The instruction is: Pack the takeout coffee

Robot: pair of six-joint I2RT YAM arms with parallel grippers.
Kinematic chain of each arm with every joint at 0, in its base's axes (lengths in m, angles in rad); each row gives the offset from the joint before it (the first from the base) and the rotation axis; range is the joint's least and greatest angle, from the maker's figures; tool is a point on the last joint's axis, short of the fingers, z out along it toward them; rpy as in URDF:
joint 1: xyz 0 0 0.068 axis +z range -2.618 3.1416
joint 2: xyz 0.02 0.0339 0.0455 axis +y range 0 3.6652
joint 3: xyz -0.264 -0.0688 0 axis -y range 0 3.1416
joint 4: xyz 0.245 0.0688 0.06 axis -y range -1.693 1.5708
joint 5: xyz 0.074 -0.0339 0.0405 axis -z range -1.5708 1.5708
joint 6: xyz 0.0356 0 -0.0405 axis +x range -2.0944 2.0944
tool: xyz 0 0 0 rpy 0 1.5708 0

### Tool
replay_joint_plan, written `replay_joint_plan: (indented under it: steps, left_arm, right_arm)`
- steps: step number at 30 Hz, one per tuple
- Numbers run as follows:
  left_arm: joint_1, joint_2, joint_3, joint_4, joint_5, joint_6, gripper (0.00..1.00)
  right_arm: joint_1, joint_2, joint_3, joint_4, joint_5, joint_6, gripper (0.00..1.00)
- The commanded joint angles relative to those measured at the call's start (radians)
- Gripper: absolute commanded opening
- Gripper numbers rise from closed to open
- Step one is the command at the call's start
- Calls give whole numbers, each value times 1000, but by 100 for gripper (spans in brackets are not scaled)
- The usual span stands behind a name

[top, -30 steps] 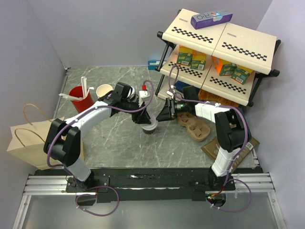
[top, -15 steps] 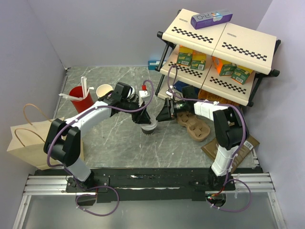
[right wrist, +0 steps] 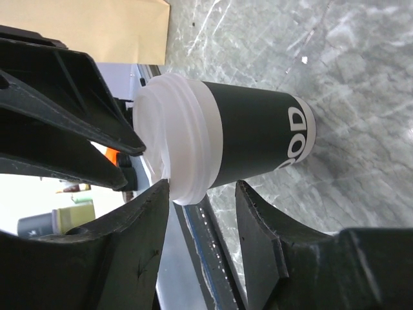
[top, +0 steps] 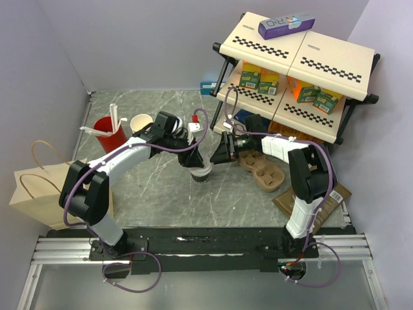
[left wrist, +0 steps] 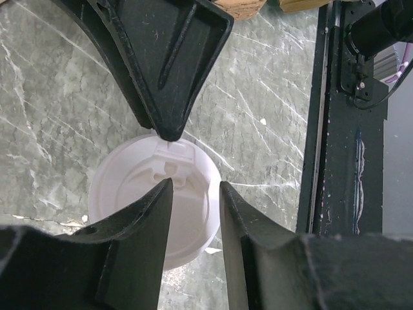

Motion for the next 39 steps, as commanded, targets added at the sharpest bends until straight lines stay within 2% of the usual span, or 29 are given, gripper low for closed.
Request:
replay_joint_plan:
  steps: [1, 32, 35, 37, 38, 39]
  left_arm:
    - [0, -49, -13, 12, -4, 13, 41]
    - [41, -79, 2, 40, 4, -55, 41]
    - [70, -109, -5, 46, -22, -97, 43]
    - [92, -138, -48, 98, -33, -198, 47]
    - [113, -149, -65, 118, -33, -241, 48]
    - [121, -161, -82, 141, -45, -286, 52]
  right_arm:
    - [23, -24, 56, -27, 4, -40, 53]
    - [26, -10, 129, -65, -9, -99, 59]
    - [23, -36, 143, -85, -39, -153, 62]
    - [24, -48, 148, -131, -33, -185, 69]
    - [26, -48, 148, -143, -14, -194, 75]
    - [28, -48, 148, -169, -11, -204, 99]
